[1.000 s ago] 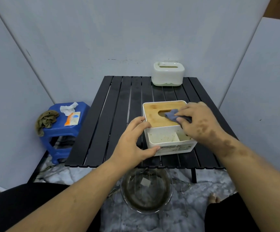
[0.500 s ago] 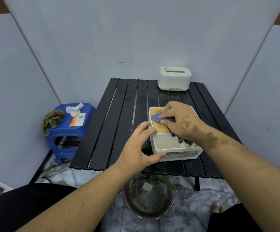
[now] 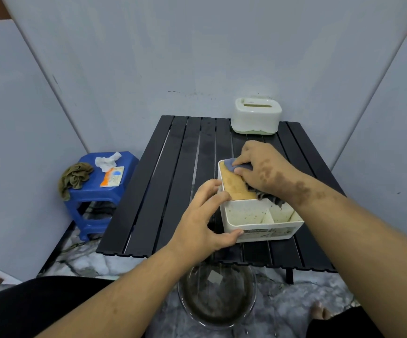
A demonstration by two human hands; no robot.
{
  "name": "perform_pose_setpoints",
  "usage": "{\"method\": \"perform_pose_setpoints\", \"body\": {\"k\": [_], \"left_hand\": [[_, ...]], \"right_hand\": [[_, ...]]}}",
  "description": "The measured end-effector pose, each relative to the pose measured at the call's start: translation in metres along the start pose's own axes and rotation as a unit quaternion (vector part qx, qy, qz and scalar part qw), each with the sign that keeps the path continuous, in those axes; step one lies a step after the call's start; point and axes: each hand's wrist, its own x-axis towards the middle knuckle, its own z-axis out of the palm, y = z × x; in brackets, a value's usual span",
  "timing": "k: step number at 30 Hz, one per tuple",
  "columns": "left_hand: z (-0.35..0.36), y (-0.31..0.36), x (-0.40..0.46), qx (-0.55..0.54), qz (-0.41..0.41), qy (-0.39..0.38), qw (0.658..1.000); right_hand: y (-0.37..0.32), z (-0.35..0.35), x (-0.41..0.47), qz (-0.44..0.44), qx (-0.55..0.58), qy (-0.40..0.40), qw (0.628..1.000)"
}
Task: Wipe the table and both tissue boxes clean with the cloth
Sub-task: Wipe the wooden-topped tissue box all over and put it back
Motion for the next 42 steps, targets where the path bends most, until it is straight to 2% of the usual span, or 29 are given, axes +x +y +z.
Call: {"method": "perform_pose_setpoints", "body": {"k": [2,6,10,13,17,21,26,29,33,35,39,42], "left_hand": [[-0.001,-0.002,0.001,0.018,0.018,0.01,1.0],[0.0,-0.002,0.004,0.056,0.02,0.011,0.998],[-0.001,-0.002,0.007,0.08,0.048,0.018,0.995],[-0.001,-0.001,0.011,0.116,0.079,0.018,0.99],[0.0,-0.003,0.015,0.133,0.107,0.017,0.985],[0.001,-0.004,0.019,0.132,0.103,-0.002,0.986],[0.003,-0.006,0.02,0.116,0.085,-0.02,0.989],[0.002,-0.004,0.019,0.114,0.079,-0.017,0.99],[0.003,-0.005,0.02,0.101,0.072,-0.021,0.992],[0.004,-0.005,0.018,0.078,0.056,-0.024,0.995],[0.004,-0.004,0.017,0.051,0.039,-0.028,0.998],[0.002,-0.003,0.017,0.044,0.036,-0.019,0.998]], "right_hand": [[-0.006,0.003,-0.002,-0.049,0.033,-0.015,0.998],[0.007,-0.003,0.01,0.017,-0.022,-0.009,1.0],[-0.004,0.008,0.016,-0.036,-0.01,-0.036,0.999],[0.0,0.007,0.02,-0.014,0.002,-0.022,1.0],[0.001,0.012,0.027,-0.033,-0.032,-0.023,0.999],[0.01,0.004,0.028,-0.058,-0.1,-0.064,0.991],[0.067,-0.035,0.006,0.017,-0.128,-0.094,0.987],[0.093,-0.044,-0.016,0.073,-0.09,-0.066,0.991],[0.1,-0.031,-0.028,0.072,-0.06,-0.034,0.995],[0.094,-0.032,-0.021,0.073,-0.072,-0.049,0.994],[0.055,-0.025,0.007,0.003,-0.137,-0.095,0.986],[0.02,-0.003,0.023,-0.075,-0.12,-0.066,0.988]]}}
